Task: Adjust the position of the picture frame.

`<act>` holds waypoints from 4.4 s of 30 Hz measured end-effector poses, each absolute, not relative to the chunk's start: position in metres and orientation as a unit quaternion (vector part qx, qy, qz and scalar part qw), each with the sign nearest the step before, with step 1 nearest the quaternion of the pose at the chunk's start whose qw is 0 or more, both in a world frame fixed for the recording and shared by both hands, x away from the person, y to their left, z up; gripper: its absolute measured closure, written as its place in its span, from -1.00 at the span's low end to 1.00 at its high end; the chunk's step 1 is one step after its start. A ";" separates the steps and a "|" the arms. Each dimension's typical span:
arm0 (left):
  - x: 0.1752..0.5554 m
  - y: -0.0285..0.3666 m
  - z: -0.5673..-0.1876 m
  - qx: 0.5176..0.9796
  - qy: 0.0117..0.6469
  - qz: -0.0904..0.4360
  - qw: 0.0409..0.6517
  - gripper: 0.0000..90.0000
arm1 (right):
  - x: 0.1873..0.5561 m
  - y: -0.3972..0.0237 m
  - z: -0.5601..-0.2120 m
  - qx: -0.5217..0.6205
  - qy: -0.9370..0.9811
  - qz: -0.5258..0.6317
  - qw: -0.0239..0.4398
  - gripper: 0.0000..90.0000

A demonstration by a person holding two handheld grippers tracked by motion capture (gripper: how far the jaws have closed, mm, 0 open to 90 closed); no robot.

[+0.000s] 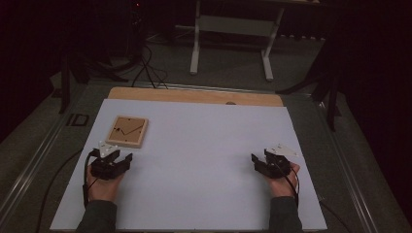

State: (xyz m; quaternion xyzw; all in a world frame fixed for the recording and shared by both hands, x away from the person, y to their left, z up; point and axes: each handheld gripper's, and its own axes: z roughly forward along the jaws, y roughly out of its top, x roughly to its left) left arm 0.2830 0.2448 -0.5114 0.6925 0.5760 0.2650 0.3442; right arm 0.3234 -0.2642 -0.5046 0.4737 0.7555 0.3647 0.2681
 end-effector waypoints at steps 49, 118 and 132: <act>0.295 0.252 -0.482 0.715 0.538 0.257 0.365 0.99 | 0.322 -0.261 -0.504 0.469 0.757 0.374 0.260 -0.17; 0.366 0.216 -0.513 0.755 0.522 0.229 0.322 1.00 | 0.325 -0.264 -0.507 0.468 0.760 0.372 0.254 -0.24; 0.364 0.198 -0.515 0.757 0.514 0.215 0.341 1.00 | 0.325 -0.264 -0.507 0.467 0.761 0.373 0.252 -0.25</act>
